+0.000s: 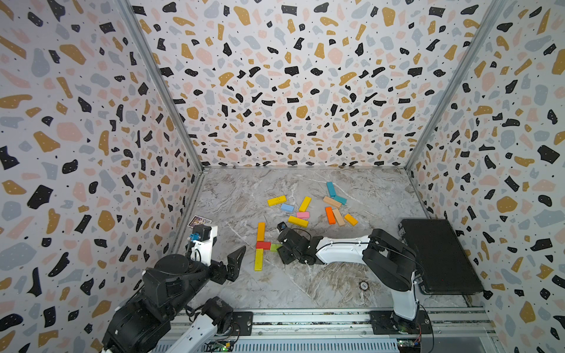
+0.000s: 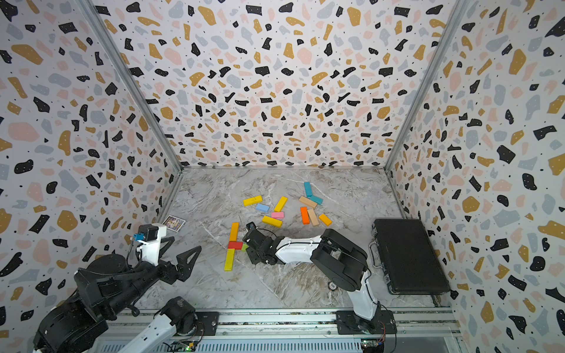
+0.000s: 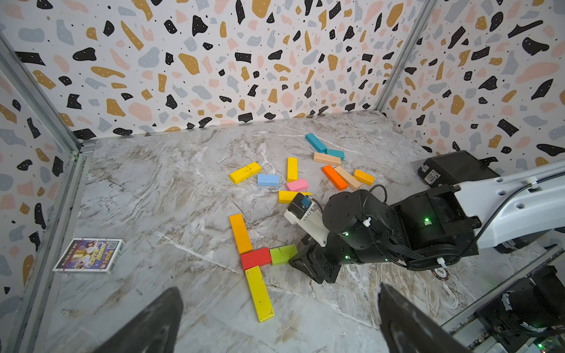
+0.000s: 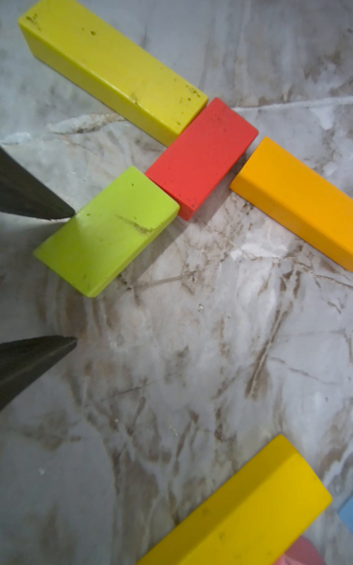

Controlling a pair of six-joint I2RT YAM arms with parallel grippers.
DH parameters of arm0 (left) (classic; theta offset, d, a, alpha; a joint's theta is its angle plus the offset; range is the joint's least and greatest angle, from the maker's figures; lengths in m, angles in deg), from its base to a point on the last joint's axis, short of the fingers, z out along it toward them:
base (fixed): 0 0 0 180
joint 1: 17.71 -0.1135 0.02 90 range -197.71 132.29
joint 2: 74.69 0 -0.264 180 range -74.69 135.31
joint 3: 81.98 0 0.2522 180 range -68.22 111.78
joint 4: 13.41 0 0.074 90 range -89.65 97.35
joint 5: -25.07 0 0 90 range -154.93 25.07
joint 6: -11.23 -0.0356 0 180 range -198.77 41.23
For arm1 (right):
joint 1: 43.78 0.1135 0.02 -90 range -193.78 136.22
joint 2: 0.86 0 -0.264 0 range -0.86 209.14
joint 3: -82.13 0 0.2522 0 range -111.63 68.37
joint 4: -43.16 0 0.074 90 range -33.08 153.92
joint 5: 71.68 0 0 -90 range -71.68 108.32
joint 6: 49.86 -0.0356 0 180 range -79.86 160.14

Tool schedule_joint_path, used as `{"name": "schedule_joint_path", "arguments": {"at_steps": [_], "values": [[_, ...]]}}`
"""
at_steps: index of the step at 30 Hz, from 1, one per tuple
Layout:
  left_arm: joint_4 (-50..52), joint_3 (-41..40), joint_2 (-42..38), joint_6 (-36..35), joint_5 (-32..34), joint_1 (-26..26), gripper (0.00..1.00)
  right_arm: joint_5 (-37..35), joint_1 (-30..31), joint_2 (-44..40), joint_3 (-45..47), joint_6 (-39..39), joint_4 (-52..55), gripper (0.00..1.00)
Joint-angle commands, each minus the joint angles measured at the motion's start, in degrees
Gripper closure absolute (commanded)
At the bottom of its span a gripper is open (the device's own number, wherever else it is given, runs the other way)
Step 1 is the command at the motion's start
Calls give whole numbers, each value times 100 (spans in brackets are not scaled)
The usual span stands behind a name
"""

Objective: Assemble the letter h with building blocks
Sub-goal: Assemble the building block at the center of the board.

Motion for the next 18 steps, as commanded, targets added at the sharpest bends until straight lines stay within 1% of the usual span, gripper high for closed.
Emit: {"name": "schedule_joint_path", "arguments": {"at_steps": [1,12,18], "values": [[-265,-58,70,19,-64,-21,1,33,-45,160,-70,46,335,37],[-333,-80,114,15,-112,-21,1,117,-89,137,-62,78,266,37],[-354,-107,149,47,-165,-21,1,157,-98,-178,103,39,105,32]]}}
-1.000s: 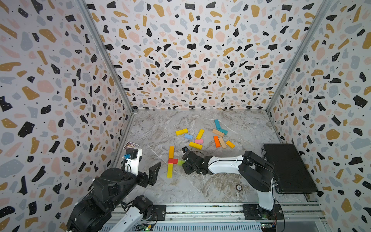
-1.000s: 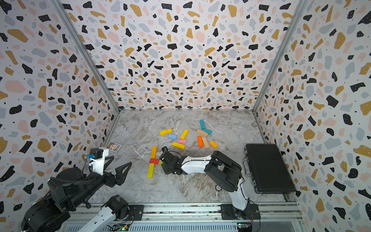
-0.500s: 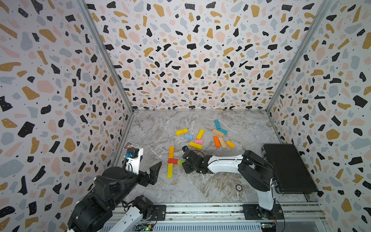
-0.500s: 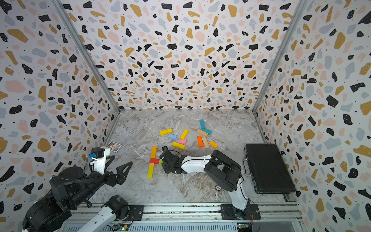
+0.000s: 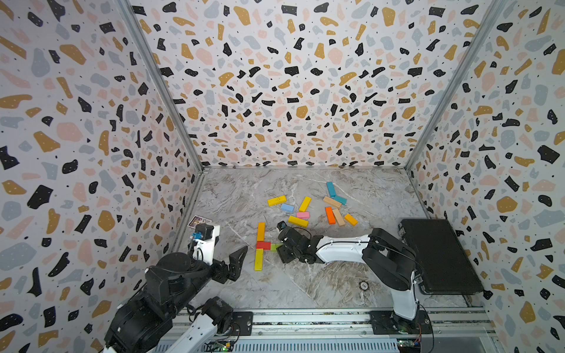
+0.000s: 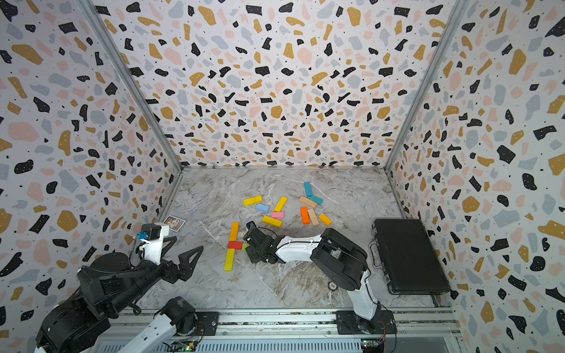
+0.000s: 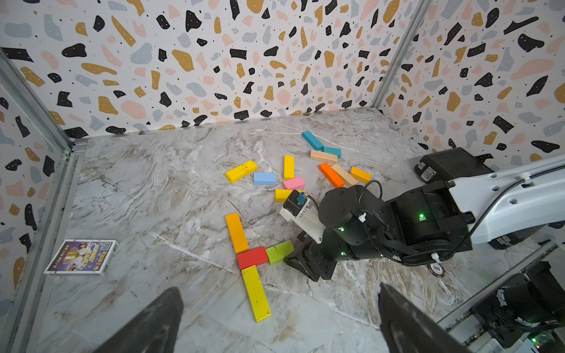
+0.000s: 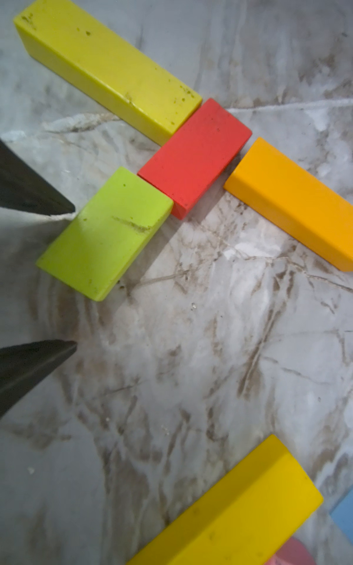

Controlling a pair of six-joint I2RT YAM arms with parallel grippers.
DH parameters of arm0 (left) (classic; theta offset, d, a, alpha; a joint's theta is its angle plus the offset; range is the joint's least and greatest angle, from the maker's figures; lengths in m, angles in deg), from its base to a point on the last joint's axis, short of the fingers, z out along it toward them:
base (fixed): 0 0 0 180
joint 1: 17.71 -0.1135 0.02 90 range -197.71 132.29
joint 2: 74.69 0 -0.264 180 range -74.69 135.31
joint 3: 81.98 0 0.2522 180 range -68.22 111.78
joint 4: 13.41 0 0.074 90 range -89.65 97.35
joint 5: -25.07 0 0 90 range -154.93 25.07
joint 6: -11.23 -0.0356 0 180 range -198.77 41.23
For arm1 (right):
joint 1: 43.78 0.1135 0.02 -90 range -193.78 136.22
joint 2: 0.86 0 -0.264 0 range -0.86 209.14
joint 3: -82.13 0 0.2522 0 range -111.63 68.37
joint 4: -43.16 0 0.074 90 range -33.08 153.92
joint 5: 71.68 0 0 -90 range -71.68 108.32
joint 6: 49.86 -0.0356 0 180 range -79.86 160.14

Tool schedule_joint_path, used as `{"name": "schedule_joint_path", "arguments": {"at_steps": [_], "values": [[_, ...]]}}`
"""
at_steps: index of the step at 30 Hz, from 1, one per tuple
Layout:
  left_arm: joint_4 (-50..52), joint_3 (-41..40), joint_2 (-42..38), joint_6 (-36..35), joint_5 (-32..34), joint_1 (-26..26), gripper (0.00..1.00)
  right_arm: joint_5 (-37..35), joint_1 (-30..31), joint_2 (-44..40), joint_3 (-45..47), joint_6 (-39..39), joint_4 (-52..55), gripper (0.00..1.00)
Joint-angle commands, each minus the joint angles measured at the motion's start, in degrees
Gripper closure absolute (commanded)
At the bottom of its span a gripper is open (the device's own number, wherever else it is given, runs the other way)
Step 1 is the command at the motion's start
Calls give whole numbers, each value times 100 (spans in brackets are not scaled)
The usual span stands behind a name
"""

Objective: Assemble the letter h with building blocks
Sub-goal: Assemble the building block at the center of the board.

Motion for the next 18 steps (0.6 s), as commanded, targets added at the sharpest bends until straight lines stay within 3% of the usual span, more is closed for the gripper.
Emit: {"name": "schedule_joint_path", "arguments": {"at_steps": [1,5,11,18], "values": [[-305,-76,110,51,-60,-26,1,38,-45,-268,134,-39,182,31],[-374,-119,110,83,-110,-21,1,224,-178,-612,213,-183,211,30],[-767,-571,316,380,-510,-21,1,756,-1028,-1692,1006,-703,-179,29],[-1903,-1086,1642,878,-1012,-60,1,701,-1292,-2878,1747,-795,59,29]]}}
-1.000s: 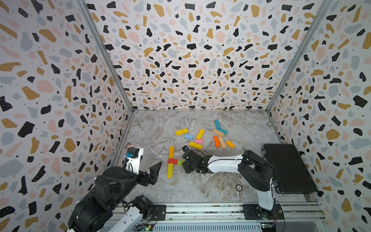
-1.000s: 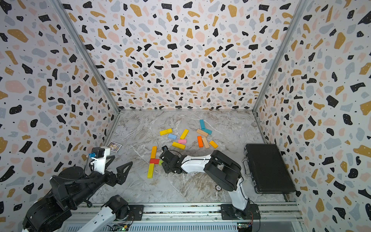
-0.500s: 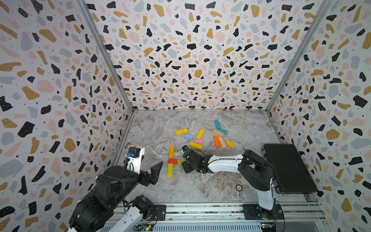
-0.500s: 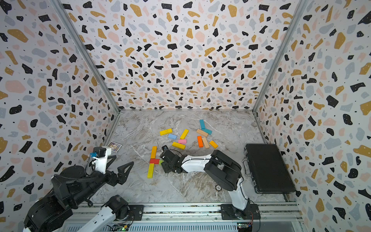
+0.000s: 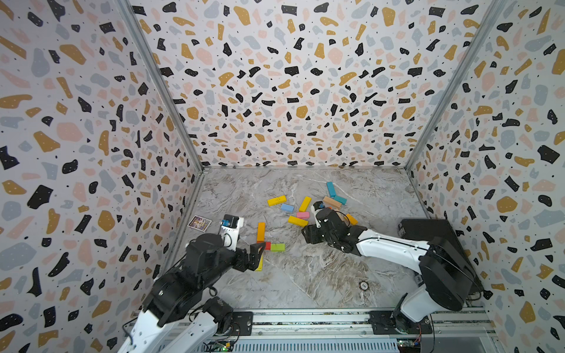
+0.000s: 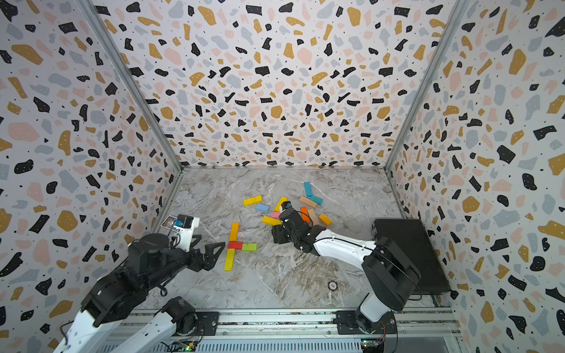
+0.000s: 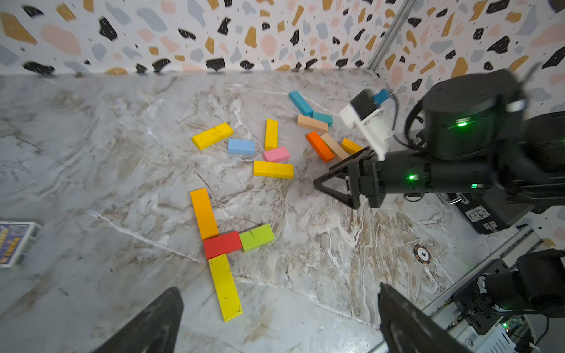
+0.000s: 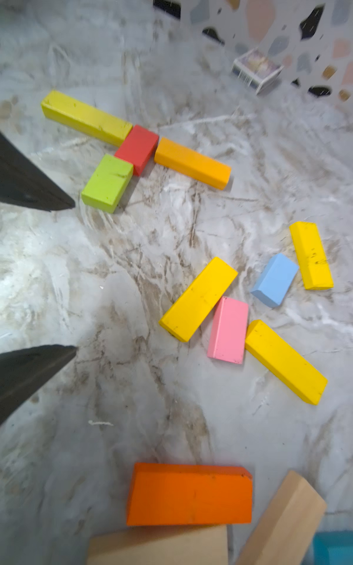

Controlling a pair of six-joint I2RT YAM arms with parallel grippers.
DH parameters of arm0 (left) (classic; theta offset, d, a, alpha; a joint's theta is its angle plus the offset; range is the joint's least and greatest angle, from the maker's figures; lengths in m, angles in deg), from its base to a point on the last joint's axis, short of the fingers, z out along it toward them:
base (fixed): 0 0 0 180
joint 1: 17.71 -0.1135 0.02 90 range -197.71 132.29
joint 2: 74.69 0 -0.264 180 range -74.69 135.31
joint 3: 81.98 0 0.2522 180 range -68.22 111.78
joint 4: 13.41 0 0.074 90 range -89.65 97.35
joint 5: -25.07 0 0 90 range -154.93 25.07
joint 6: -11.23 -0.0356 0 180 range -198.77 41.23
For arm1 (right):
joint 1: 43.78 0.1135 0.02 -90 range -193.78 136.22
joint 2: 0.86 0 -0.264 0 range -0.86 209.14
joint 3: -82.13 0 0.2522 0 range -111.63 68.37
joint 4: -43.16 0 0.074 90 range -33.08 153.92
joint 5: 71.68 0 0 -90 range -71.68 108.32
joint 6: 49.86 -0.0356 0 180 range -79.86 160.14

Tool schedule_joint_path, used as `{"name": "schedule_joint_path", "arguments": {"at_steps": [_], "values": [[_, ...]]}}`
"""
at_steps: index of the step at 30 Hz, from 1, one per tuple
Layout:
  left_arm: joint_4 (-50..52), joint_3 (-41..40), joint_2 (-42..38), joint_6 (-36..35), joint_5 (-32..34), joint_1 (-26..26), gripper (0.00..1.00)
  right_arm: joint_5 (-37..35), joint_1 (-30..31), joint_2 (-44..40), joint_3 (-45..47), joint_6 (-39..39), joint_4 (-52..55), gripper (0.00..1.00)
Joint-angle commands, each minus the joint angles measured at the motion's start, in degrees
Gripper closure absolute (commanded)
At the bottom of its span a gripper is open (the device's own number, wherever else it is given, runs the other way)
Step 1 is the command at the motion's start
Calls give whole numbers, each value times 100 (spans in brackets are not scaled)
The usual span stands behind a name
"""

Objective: Assemble the letter h with building blocks
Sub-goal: Assemble the building block at the center of the board, then pick up the building block from the center of the board.

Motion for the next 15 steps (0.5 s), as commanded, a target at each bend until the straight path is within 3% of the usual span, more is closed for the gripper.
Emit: {"name": "schedule_joint_path", "arguments": {"at_steps": [1,4,9,15], "values": [[-1049,-146,780,329,-540,-114,1,131,-22,-335,232,-152,368,29],[-1687,-169,1601,560,-880,-224,1,13,-56,-570,491,-243,521,29],[-2616,-100,2857,972,-636,-267,1,-40,-97,-1181,1167,-311,290,29],[-3058,619,4869,846,-459,-299,4,93,-136,-1566,1564,-235,266,28]]}}
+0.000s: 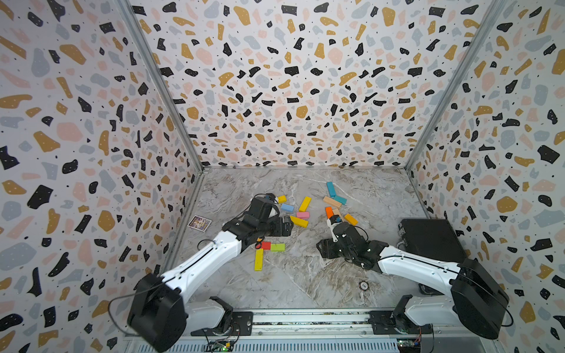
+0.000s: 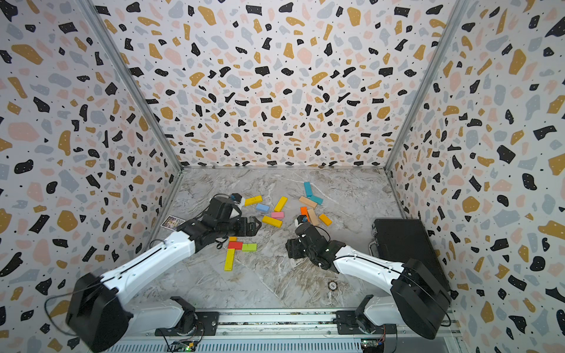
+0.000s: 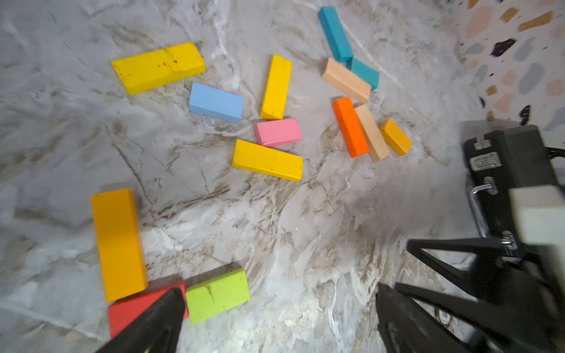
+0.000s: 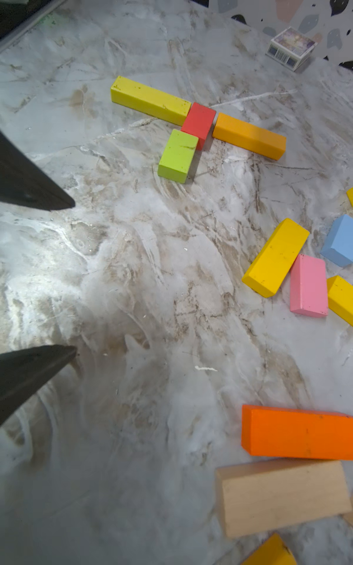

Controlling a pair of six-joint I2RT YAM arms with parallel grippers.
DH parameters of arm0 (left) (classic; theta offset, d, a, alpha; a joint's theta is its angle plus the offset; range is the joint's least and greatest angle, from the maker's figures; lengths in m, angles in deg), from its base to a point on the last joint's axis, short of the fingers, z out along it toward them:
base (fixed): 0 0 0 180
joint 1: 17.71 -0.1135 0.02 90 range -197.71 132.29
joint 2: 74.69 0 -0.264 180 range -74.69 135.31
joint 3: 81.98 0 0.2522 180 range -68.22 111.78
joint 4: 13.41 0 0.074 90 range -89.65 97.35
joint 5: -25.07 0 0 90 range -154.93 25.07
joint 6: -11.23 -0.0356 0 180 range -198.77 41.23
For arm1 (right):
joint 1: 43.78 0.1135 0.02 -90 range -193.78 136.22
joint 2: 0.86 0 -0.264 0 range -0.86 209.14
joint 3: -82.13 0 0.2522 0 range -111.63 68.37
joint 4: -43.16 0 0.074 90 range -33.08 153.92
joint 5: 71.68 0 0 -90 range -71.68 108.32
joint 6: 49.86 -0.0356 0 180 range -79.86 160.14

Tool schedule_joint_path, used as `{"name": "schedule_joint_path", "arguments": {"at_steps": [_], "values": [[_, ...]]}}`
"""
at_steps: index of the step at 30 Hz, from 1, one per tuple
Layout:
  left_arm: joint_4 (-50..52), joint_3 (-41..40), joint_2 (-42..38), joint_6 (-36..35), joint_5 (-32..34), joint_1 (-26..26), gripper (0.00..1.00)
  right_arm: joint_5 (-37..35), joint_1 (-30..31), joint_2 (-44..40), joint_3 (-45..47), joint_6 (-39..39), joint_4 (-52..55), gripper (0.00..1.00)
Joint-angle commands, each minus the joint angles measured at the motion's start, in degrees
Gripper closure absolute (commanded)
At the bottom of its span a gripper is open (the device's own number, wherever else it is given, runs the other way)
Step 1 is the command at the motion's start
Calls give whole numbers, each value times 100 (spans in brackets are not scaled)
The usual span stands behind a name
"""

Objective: Assemble the letter h with building blocks
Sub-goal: Pick up the building block from the center of the board.

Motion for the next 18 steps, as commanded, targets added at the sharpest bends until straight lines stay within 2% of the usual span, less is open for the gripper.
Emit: {"name": "schedule_joint_path", "arguments": {"at_steps": [1,6,11,15,18], "values": [[-533,542,855,-3,248,-109,5,79,-31,-257,148,-13,-29,28],[-512,1465,2032,-294,461,-564,9,201,-54,-411,414,-42,-271,28],[631,2921,3348,-1154,439,-814,10,306,-79,-420,499,-5,-379,28],[965,3510,3922,-1537,704,-977,10,394,-106,-404,513,23,-449,28],[845,3802,4191,-1745,525,-1186,7,517,-117,-371,556,-12,-567,28]]}}
